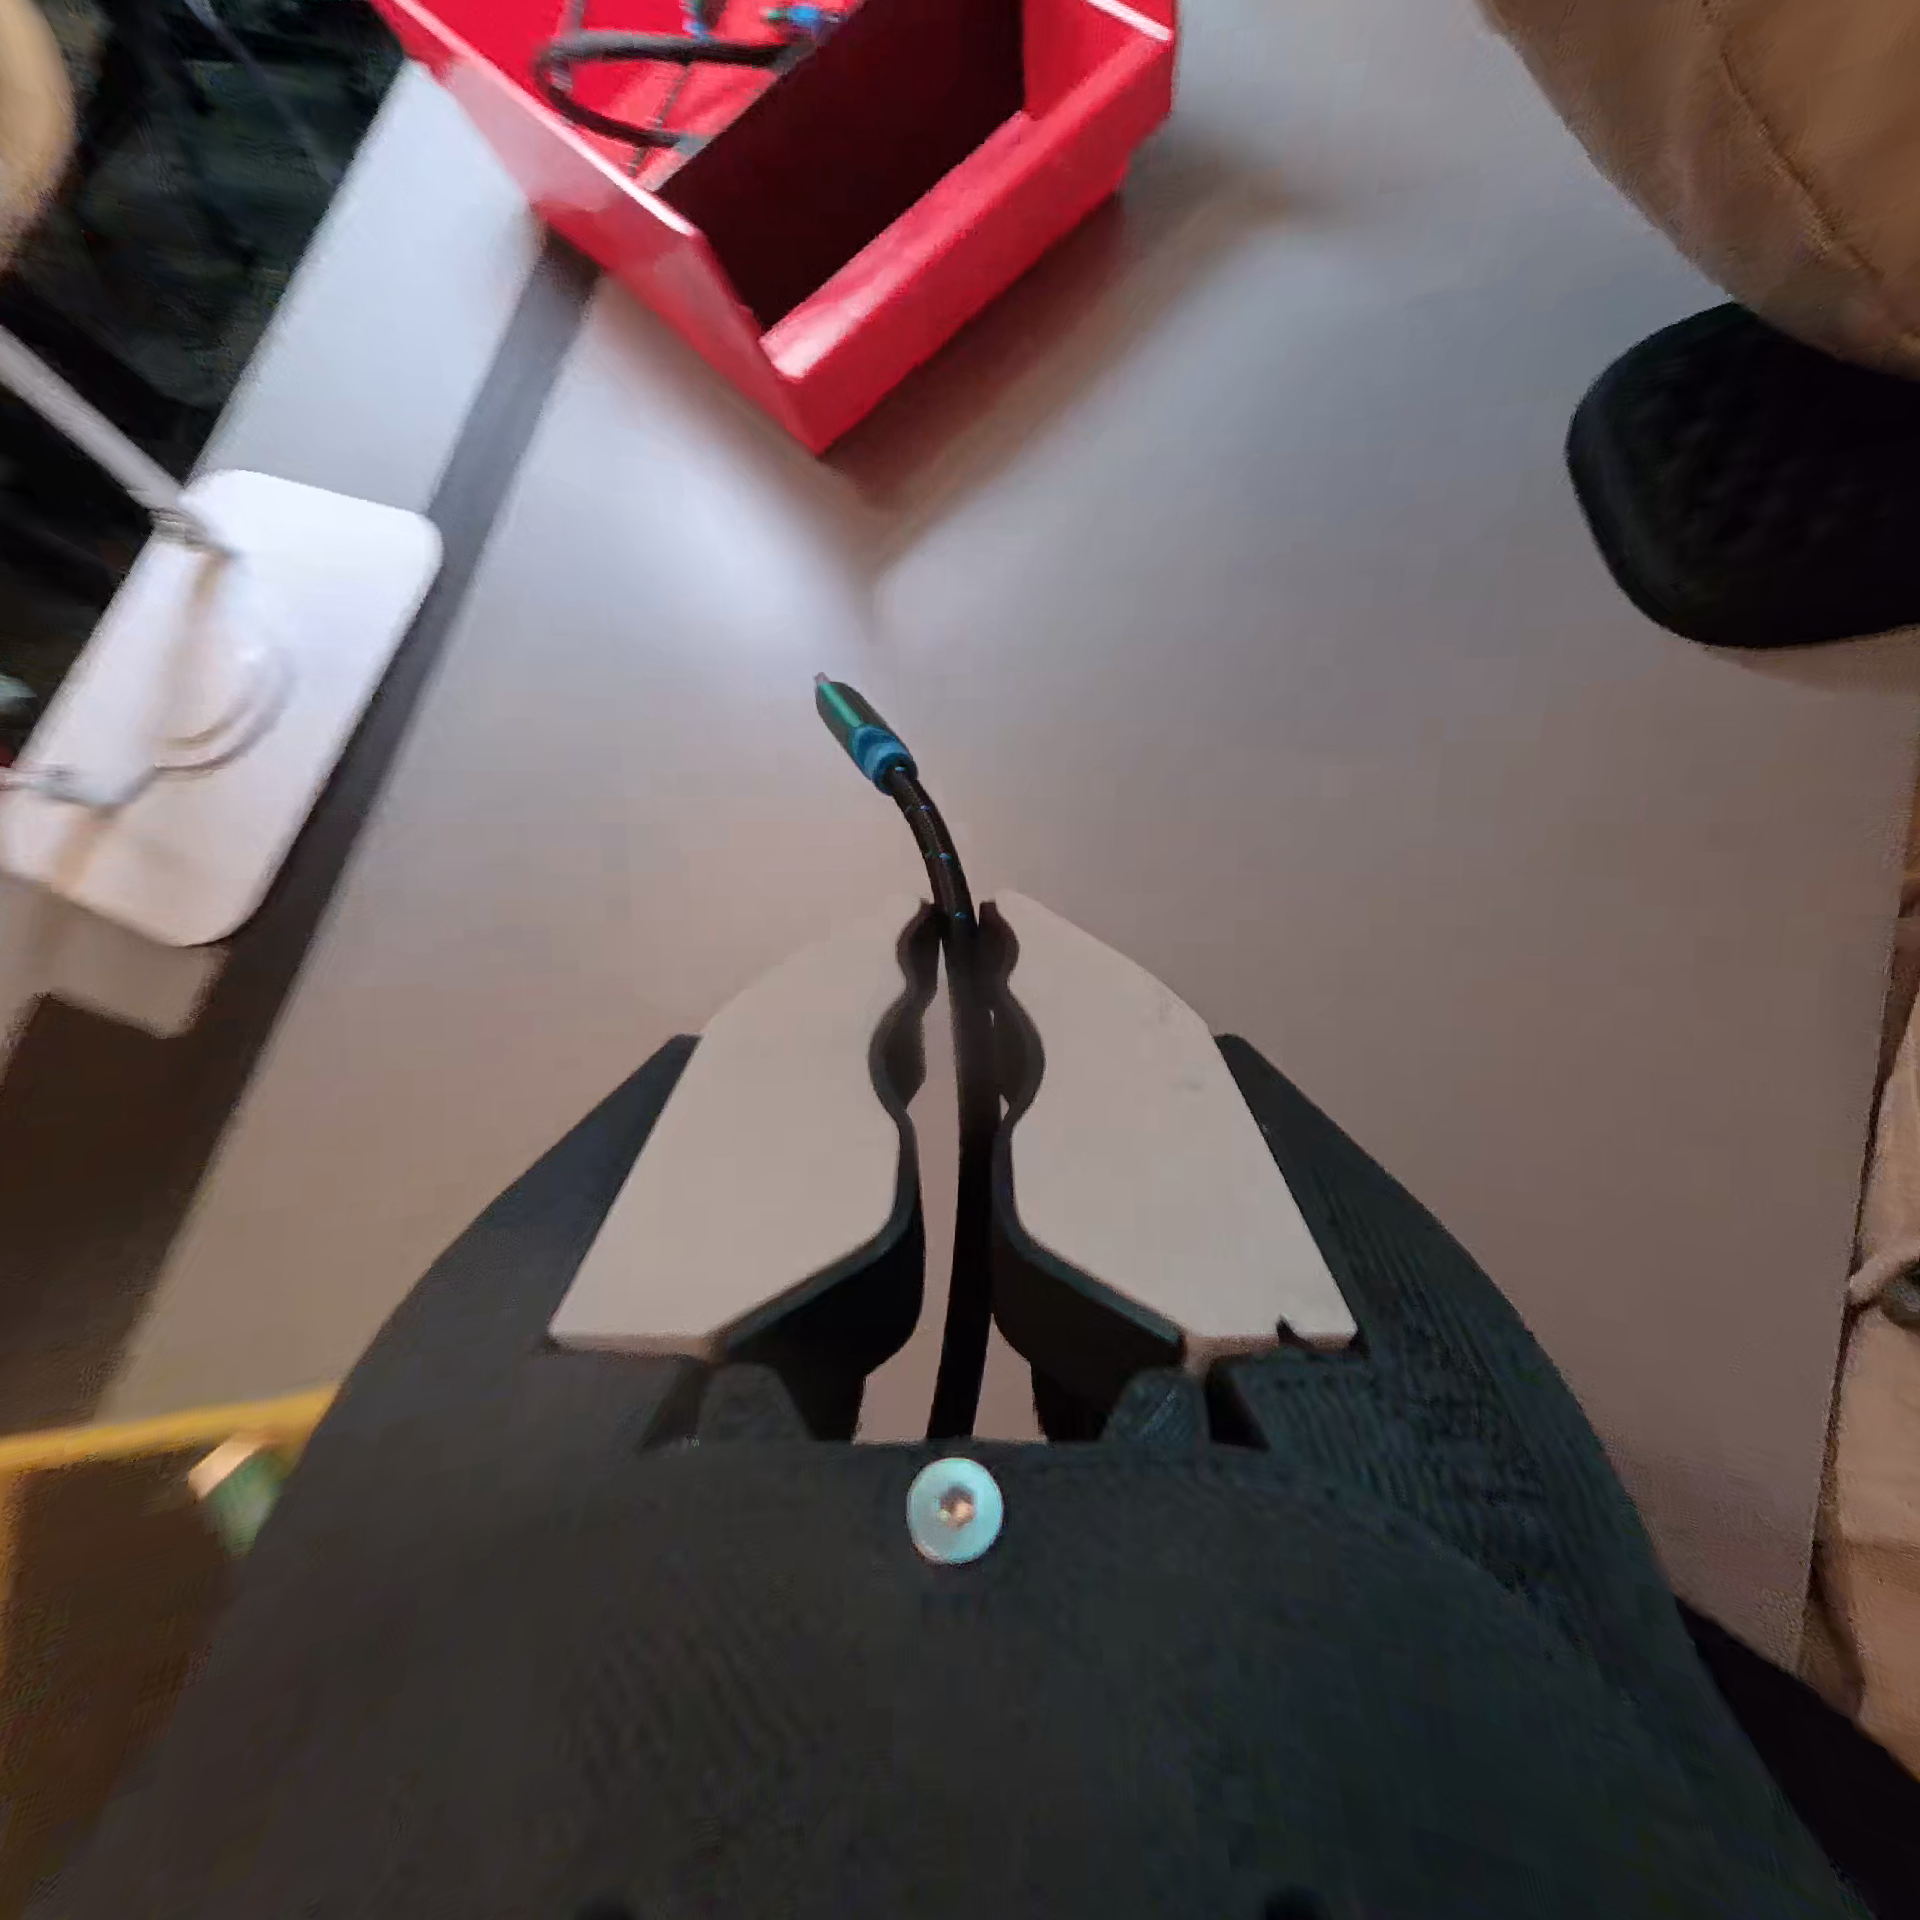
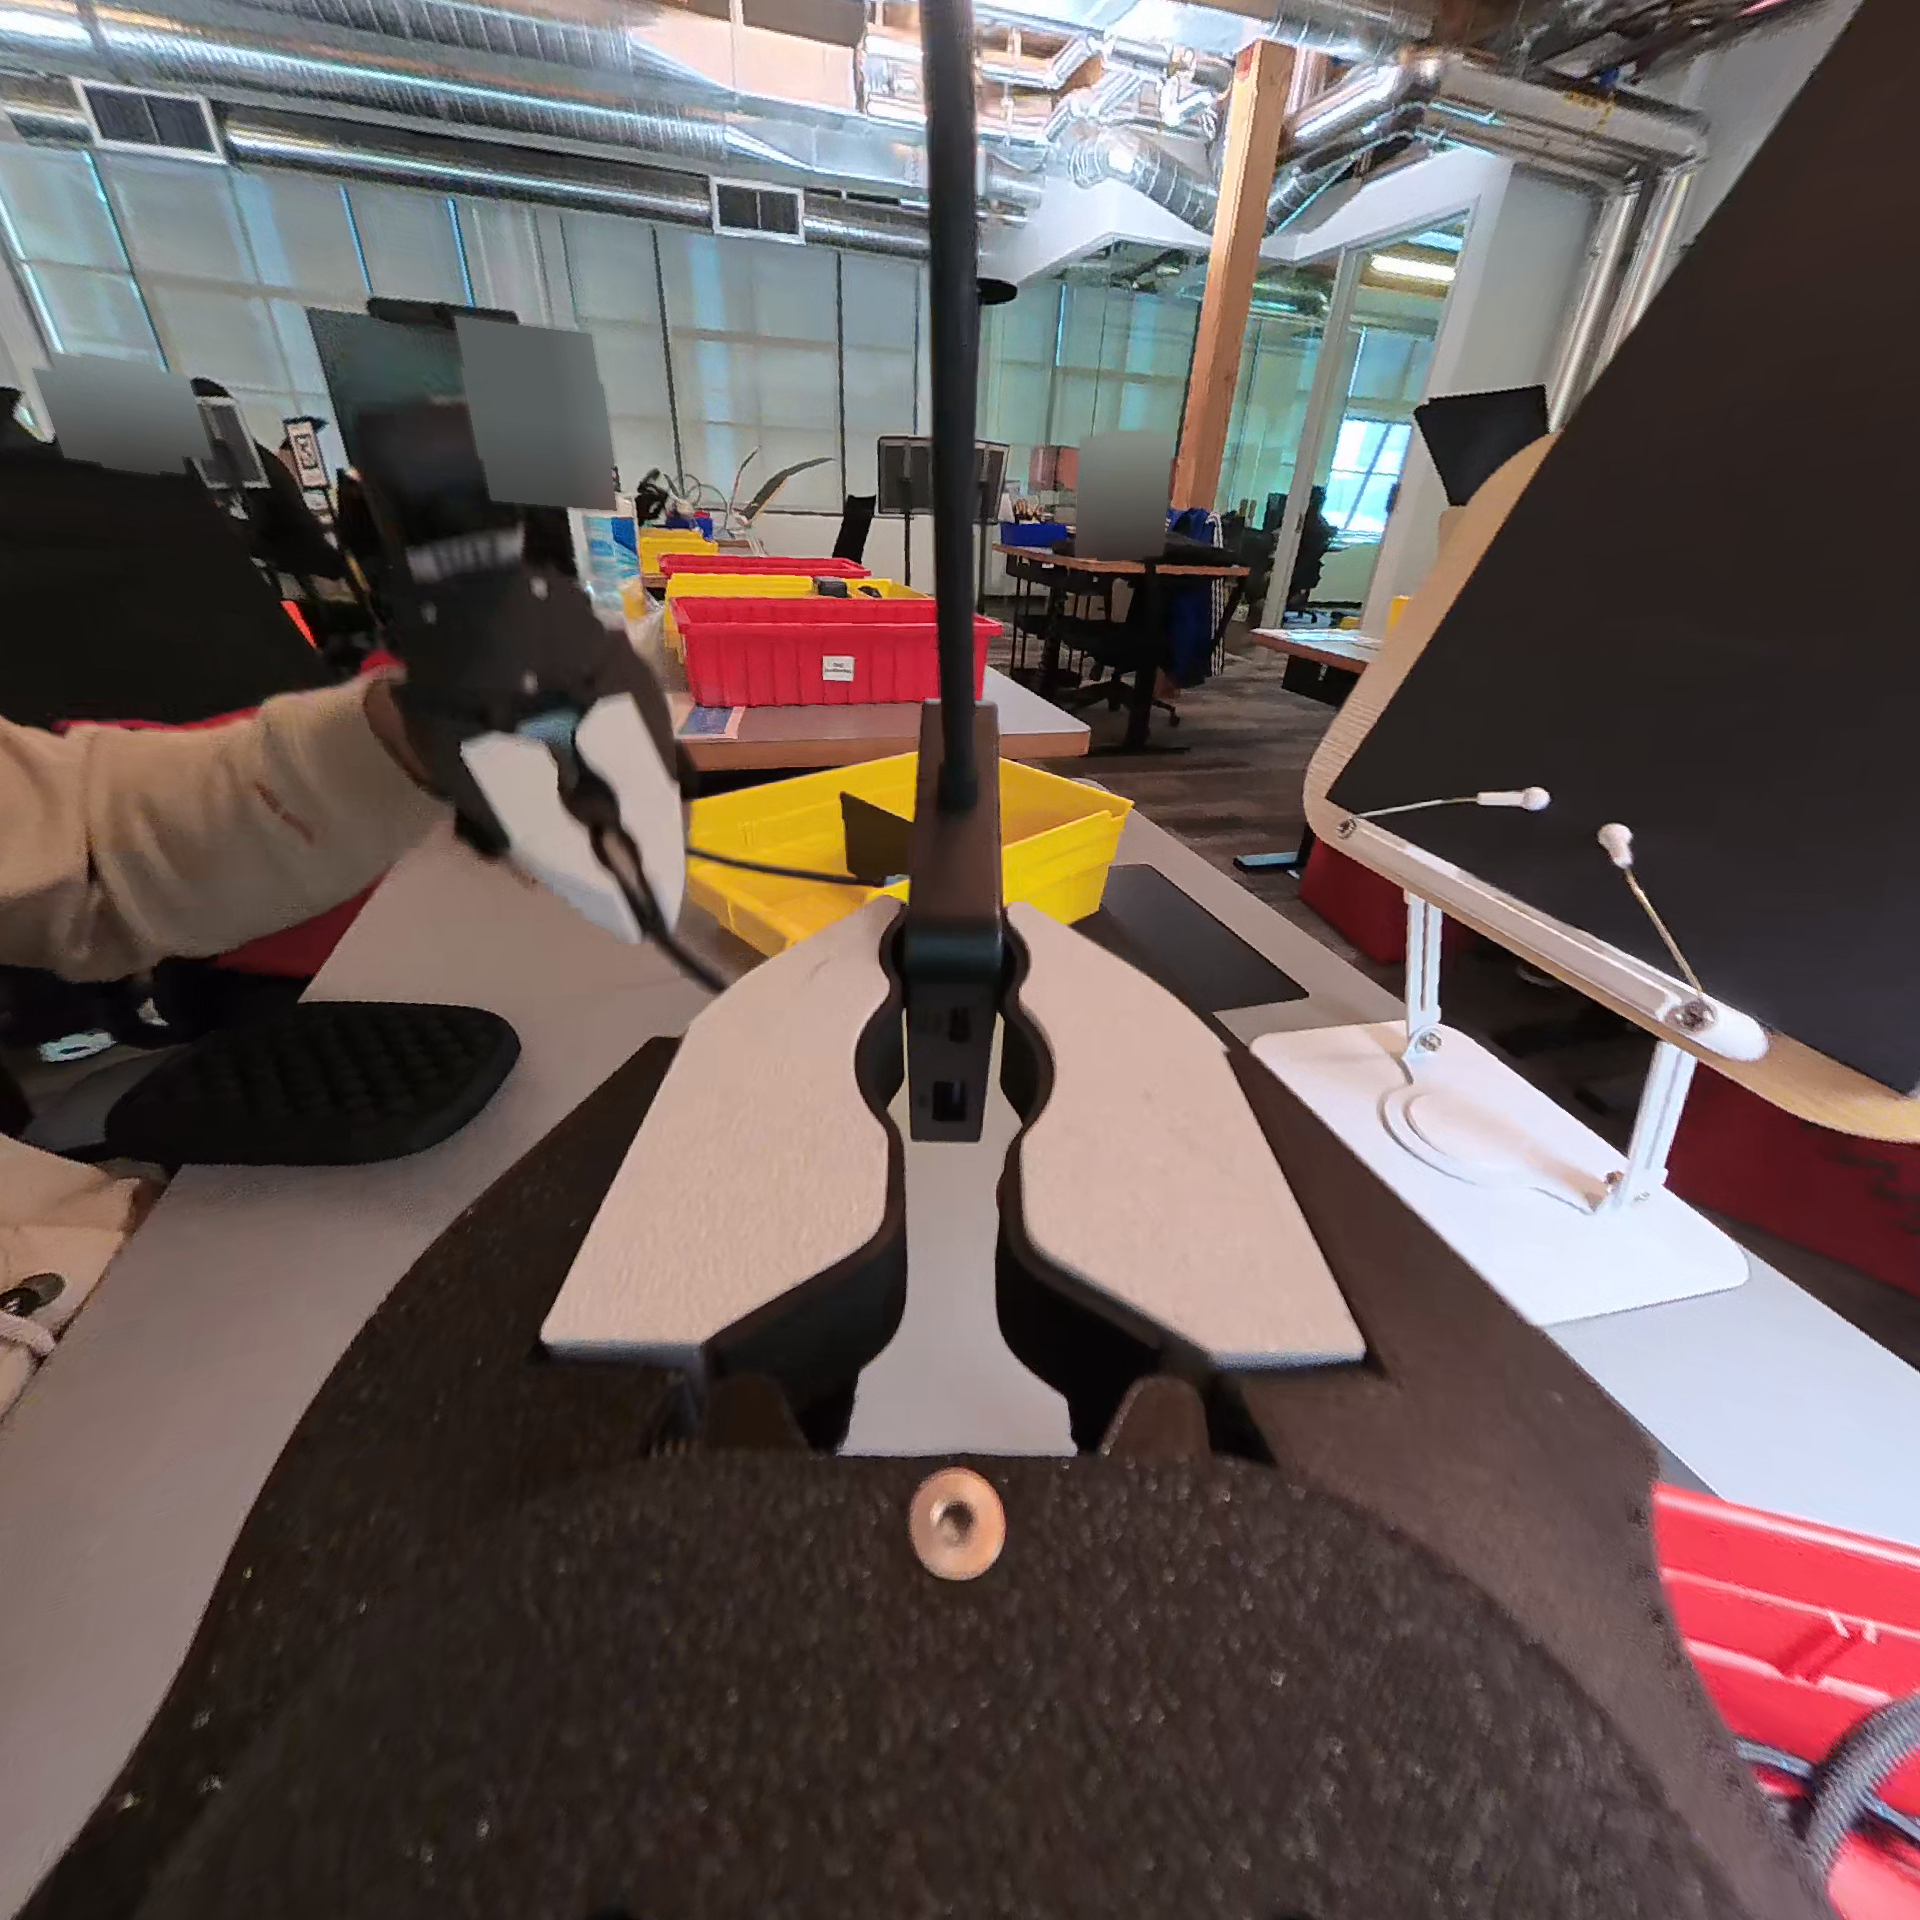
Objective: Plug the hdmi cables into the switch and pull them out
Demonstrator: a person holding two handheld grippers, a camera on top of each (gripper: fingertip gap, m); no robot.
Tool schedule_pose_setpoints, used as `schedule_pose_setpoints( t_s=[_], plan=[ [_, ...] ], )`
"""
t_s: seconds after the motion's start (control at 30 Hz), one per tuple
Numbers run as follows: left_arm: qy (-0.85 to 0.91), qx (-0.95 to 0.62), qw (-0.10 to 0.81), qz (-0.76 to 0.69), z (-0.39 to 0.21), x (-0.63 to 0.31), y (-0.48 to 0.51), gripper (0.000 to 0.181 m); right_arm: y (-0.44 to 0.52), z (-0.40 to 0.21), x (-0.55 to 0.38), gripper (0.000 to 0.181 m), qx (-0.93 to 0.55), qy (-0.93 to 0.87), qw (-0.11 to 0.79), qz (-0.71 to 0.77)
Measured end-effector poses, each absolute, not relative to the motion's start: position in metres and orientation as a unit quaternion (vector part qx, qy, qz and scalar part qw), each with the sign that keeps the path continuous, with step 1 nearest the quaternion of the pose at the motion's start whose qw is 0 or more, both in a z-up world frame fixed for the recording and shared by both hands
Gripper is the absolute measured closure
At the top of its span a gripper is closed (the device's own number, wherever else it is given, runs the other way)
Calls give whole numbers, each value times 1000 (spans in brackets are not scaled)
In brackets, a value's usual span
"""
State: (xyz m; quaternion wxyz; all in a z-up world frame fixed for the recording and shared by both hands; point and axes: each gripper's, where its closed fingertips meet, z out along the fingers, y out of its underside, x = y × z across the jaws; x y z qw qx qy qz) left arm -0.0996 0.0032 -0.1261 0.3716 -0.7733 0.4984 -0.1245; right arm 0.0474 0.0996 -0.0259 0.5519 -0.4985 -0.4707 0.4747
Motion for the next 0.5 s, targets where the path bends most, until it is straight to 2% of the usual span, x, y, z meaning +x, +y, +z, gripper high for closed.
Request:
schedule_pose_setpoints(
  t_s=[0.17, 0.33, 0.5],
  plan=[
    [511, -745, 343, -257, -178, -51, -27, 173, 110, -30, 57, 168, -509, -455, 553, 478],
    [488, -688, 352, -406, -128, -30, -54, 173, 115, -37, 57, 168, -513, -450, 542, 490],
    [463, -692, 363, -418, -122, -42, -44, 173, 90, -36, 58, 168, -459, -477, 499, 559]
  ],
)
